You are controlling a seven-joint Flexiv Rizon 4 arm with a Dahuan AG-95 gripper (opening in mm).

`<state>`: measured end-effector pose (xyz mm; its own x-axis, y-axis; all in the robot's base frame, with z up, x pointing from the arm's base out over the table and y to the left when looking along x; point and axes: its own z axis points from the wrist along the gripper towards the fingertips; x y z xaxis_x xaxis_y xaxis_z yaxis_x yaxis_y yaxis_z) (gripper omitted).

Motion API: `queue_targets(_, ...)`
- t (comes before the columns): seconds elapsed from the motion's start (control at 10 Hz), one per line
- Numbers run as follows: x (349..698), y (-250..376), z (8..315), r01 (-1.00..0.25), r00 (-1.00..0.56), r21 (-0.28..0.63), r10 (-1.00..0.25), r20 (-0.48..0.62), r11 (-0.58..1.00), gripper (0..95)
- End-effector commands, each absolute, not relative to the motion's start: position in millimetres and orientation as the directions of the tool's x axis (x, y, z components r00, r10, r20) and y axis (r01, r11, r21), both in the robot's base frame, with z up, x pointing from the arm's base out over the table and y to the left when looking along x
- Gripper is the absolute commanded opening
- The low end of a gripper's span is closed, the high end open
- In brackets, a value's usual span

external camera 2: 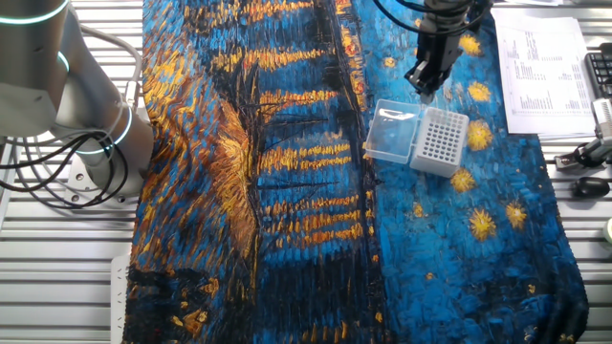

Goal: Insert a medium pipette tip into the holder for medium pipette tips

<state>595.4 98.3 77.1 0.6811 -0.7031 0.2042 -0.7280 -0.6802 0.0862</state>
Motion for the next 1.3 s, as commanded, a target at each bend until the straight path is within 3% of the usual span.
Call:
queue_targets(0.1,595.8,101.9,75.6,-0.727,0.684,0.089,-0.707,0.179,-0.681,19.0)
queue_targets(1.3,606.3,112.4,70.8,-0.755,0.654,0.083,-0.739,0.162,-0.65,19.0)
